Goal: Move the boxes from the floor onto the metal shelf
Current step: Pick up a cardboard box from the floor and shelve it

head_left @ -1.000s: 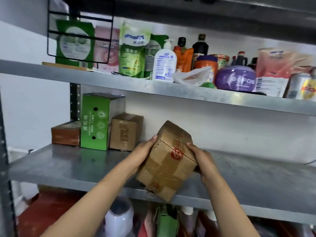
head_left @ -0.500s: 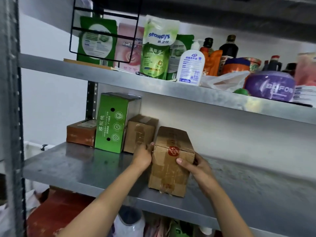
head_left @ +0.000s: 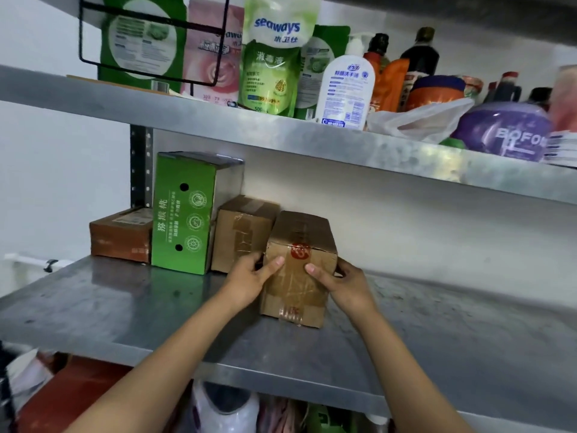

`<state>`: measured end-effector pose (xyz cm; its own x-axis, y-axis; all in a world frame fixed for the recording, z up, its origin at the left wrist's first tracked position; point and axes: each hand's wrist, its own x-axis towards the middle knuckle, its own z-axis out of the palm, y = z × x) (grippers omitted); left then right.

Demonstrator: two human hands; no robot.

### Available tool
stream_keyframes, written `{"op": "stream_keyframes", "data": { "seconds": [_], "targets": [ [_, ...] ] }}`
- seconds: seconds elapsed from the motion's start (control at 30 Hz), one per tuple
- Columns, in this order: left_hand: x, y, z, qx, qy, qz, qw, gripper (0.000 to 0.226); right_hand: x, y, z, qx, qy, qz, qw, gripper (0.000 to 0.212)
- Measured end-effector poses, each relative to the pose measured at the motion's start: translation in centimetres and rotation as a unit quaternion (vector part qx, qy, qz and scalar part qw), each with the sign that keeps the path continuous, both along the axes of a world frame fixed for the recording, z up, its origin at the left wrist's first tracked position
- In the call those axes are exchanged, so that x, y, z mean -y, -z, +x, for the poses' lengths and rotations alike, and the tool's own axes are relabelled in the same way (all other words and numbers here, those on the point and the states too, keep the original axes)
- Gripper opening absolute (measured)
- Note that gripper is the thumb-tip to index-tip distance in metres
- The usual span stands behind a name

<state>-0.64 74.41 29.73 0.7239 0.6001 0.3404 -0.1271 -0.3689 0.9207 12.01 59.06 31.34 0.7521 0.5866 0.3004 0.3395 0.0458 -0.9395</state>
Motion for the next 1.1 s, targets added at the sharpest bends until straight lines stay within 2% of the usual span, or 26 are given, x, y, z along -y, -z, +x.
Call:
{"op": "stream_keyframes", "data": {
  "seconds": [0.07, 0.1, 0.27, 0.47, 0.63, 0.8, 0.97, 1.1],
  "targets": [
    [-1.0, 0.3, 0.5, -0.002, -0.037, 0.024, 0.999, 0.049, -0.8, 0.2, 0.8, -0.003, -0.006, -0.008, 1.000, 0.059],
    [-1.4, 0.4, 0.8, -0.006, -0.053, 0.037, 0.998, 0.047, -1.1, 0.3, 1.1, -0.003, -0.008, -0.012, 1.000, 0.058],
    [-3.2, 0.9, 2.9, -0.039, -0.074, 0.081, 0.993, 0.020, -3.2, 0.9, 3.0, -0.017, -0.002, 0.014, 1.000, 0.040],
    [-4.0, -0.2, 5.6, -0.097, -0.134, 0.143, 0.976, 0.026, -5.4, 1.3, 5.3, 0.007, -0.024, 0.000, 1.000, 0.029],
    [-5.1, -0.3, 7.3, -0.161, -0.194, 0.178, 0.951, 0.025, -7.2, 1.4, 7.3, 0.042, -0.014, -0.039, 0.998, 0.036],
    [-6.0, -1.6, 8.9, -0.261, -0.187, 0.228, 0.919, 0.034, -8.8, 1.6, 9.4, 0.061, 0.001, -0.082, 0.995, 0.047],
    [-6.0, -1.9, 9.7, -0.298, -0.221, 0.308, 0.876, 0.036, -9.2, 2.0, 10.2, 0.050, -0.004, -0.088, 0.995, 0.043],
    [-5.4, -1.6, 9.1, -0.297, -0.219, 0.342, 0.864, 0.034, -8.8, 1.6, 9.8, 0.061, 0.002, -0.104, 0.993, 0.054]
  ]
}}
